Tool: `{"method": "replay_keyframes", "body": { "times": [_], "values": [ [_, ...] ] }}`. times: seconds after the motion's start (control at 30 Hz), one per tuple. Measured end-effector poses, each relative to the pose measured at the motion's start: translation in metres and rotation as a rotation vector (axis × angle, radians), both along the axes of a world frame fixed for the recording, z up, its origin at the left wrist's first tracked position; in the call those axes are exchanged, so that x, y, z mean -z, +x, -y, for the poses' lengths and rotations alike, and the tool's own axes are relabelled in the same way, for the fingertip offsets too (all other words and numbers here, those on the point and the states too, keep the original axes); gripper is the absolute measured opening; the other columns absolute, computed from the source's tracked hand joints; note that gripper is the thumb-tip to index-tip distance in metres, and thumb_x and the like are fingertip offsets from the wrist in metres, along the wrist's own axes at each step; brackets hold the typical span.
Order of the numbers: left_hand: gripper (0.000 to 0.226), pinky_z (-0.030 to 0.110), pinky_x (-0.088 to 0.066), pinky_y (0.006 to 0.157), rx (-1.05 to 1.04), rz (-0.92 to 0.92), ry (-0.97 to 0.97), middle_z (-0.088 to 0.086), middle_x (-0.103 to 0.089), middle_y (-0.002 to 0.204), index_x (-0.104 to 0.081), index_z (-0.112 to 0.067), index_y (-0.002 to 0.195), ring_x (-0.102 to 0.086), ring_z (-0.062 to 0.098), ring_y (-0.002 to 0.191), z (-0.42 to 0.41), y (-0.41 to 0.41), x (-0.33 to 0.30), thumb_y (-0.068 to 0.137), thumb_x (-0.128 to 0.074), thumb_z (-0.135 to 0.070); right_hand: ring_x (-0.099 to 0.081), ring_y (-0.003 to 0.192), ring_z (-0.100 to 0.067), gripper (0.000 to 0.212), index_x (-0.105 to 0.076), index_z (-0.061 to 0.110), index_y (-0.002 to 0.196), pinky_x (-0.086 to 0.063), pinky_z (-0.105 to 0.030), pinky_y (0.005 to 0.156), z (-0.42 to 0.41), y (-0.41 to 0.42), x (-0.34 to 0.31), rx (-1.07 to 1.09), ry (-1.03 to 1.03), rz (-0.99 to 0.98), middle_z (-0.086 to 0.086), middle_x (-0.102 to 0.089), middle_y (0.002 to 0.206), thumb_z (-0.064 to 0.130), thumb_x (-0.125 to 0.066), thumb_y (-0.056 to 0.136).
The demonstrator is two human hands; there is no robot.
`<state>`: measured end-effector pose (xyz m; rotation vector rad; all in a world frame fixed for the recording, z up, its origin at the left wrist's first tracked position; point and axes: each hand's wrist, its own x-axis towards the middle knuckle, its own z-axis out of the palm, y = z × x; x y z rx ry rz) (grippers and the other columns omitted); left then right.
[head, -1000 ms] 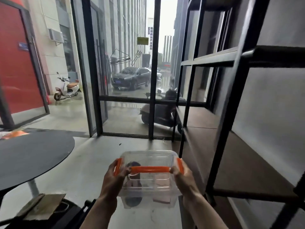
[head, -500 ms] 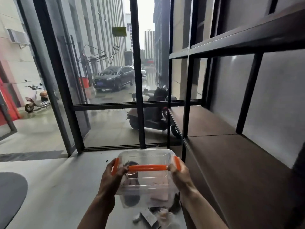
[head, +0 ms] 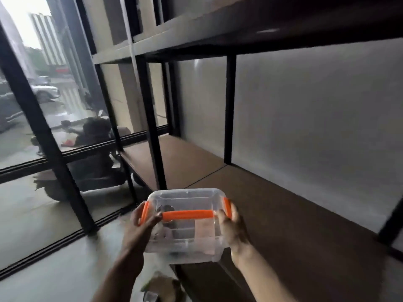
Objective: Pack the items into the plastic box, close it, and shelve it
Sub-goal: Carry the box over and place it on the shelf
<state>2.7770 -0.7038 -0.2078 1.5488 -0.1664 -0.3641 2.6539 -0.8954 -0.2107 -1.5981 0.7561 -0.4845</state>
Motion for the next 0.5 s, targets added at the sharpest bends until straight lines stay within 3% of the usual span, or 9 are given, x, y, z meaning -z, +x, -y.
{"method": "replay_keyframes", "body": {
  "times": [0.13, 0.23, 0.37, 0.43, 0.5],
  "values": [
    [0.071, 0.051, -0.053, 0.097, 0.268, -0.020, 0.000, 0.007, -0.066, 0.128, -0.050, -0.027, 0.144, -0.065, 0.025, 0.113, 0.086, 0.035, 0.016, 0.080, -0.082, -0.024, -0.045, 0.138, -0.027, 0.064, -0.028, 0.024, 0.156, -0.042, -0.042, 0.108, 0.045, -0.009, 0.012, 0.262, -0.001, -0.047, -0.007, -0.040, 0.157, 0.026, -0.056, 0.098],
    [0.079, 0.052, -0.054, 0.096, 0.465, -0.059, 0.045, 0.005, -0.068, 0.127, -0.050, -0.033, 0.144, -0.067, 0.027, 0.111, 0.140, 0.050, 0.024, 0.072, -0.085, -0.036, -0.036, 0.144, -0.026, 0.066, -0.021, 0.025, 0.158, -0.036, -0.043, 0.112, 0.060, -0.024, 0.018, 0.448, 0.052, -0.057, -0.006, -0.031, 0.160, 0.025, -0.054, 0.101],
    [0.067, 0.053, -0.058, 0.091, 0.686, -0.082, 0.109, 0.004, -0.074, 0.116, -0.061, -0.036, 0.130, -0.072, 0.027, 0.103, 0.194, 0.049, 0.036, 0.068, -0.085, -0.031, -0.038, 0.142, -0.026, 0.067, -0.018, 0.029, 0.157, -0.037, -0.045, 0.111, 0.065, -0.048, 0.026, 0.664, 0.095, -0.076, -0.002, -0.031, 0.160, 0.031, -0.054, 0.101],
    [0.071, 0.052, -0.061, 0.085, 0.783, -0.069, 0.151, 0.003, -0.077, 0.112, -0.063, -0.038, 0.129, -0.076, 0.026, 0.098, 0.214, 0.044, 0.049, 0.061, -0.083, -0.034, -0.050, 0.125, -0.022, 0.065, -0.020, 0.033, 0.156, -0.044, -0.044, 0.101, 0.063, -0.060, 0.035, 0.742, 0.088, -0.112, 0.003, -0.039, 0.149, 0.037, -0.053, 0.100],
    [0.068, 0.048, -0.063, 0.081, 0.849, -0.050, 0.180, 0.000, -0.078, 0.111, -0.063, -0.036, 0.129, -0.077, 0.023, 0.095, 0.227, 0.037, 0.065, 0.064, -0.080, -0.033, -0.053, 0.095, -0.009, 0.058, -0.025, 0.035, 0.151, -0.046, -0.037, 0.084, 0.060, -0.071, 0.045, 0.806, 0.085, -0.145, 0.007, -0.045, 0.132, 0.040, -0.052, 0.100]
  ]
}}
